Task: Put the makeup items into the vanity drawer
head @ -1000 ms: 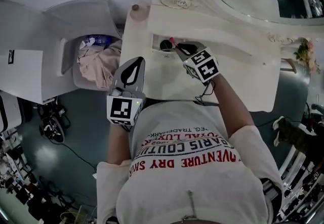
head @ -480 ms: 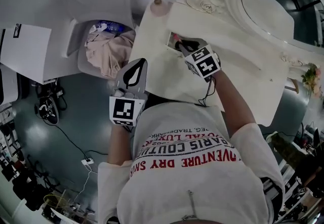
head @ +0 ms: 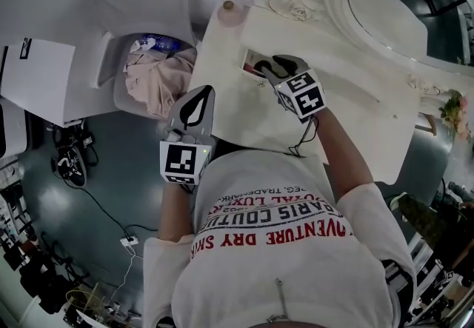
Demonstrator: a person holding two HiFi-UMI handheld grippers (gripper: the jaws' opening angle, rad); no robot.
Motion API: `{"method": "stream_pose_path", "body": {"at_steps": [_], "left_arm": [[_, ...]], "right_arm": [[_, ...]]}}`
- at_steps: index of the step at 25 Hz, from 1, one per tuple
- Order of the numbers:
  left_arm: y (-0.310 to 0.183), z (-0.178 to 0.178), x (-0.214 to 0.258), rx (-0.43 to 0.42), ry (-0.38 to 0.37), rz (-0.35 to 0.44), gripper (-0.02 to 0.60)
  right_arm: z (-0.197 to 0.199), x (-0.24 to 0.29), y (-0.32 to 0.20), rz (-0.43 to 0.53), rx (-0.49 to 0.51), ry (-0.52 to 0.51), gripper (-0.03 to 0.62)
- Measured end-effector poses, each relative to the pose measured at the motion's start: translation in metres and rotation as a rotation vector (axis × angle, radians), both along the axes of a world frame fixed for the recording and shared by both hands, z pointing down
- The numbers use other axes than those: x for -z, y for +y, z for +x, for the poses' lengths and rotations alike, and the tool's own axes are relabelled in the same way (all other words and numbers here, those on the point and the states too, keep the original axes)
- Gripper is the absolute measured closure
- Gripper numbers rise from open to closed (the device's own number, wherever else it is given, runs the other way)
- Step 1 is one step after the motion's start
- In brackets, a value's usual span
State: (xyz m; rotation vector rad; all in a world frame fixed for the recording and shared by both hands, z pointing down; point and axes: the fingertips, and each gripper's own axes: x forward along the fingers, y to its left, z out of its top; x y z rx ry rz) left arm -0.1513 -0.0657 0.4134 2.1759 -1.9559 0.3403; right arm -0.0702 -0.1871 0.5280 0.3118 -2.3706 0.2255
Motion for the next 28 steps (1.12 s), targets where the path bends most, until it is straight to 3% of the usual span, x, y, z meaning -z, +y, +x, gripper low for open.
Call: {"method": "stream_pose_path", "body": {"at_steps": [8, 17, 22, 28], "left_arm": [[-0.020, 0.018, 0.012, -0.085, -0.016, 0.037, 0.571], [-0.057, 0.050, 0.037, -0.226, -0.043, 0.102, 0.571], [-0.070, 0.068, 0.043, -0.300, -0.062, 0.117, 0.571], [-0.077, 0.082, 0.047, -0.332, -0.053, 0.114, 0.571]], "right_arm": [[0.031, 0.038, -0.006, 0.057, -0.097, -0.100, 0.483], [0.081, 0.095, -0.013, 0.219, -0.259, -0.218, 0.580], [0.115, 0.121, -0.011, 0.314, -0.357, -0.275, 0.585], [0.149, 0.146, -0.011, 0.383, -0.490, -0.346, 0.586]]}}
